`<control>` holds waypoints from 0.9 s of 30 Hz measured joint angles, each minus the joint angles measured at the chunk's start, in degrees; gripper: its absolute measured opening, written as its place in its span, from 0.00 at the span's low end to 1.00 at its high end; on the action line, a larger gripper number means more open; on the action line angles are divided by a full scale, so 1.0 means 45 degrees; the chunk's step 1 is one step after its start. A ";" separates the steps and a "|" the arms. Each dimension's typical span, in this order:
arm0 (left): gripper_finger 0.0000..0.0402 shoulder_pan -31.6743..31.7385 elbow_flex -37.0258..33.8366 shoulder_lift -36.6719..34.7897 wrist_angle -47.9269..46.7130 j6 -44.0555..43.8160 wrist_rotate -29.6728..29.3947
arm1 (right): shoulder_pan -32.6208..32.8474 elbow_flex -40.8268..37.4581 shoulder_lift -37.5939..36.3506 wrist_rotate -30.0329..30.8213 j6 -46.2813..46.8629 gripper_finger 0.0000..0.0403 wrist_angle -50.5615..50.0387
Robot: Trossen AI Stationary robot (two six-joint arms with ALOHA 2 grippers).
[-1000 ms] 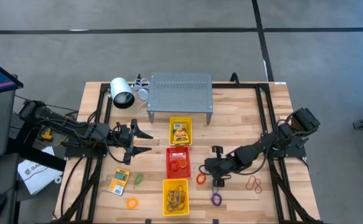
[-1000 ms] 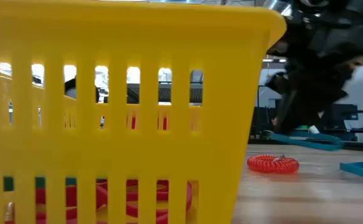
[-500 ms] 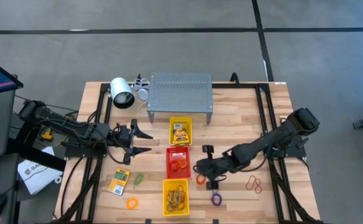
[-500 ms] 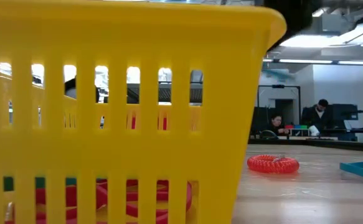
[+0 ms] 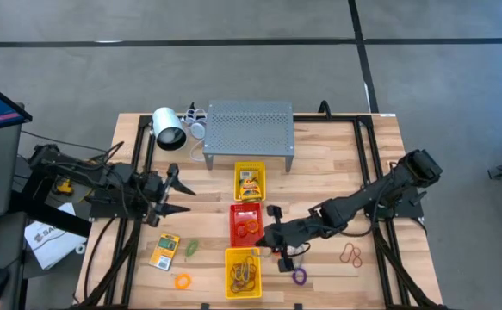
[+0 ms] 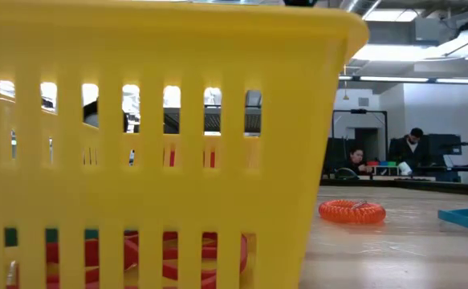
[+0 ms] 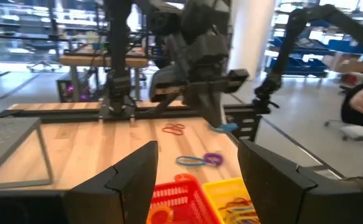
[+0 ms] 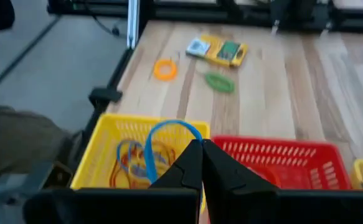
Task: Pick & Place Office Desk Supplies
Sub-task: Put the blue rubber band into the bottom yellow bin
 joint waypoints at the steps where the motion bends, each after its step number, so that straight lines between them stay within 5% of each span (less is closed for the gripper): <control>1: 0.54 0.0000 0.0000 -0.0131 -0.0189 -0.0003 0.0119 | 0.0008 0.0000 0.0026 0.0004 0.0060 0.00 0.0235; 14: 0.54 0.0000 0.0000 -0.0315 -0.0565 -0.0283 0.1059 | 0.0444 0.0008 0.1845 -0.0349 0.0782 0.00 0.3817; 27: 0.54 -0.0002 0.0000 -0.0310 -0.1300 0.0461 0.2226 | 0.0311 0.2051 0.2865 -0.0361 0.1683 0.00 0.3821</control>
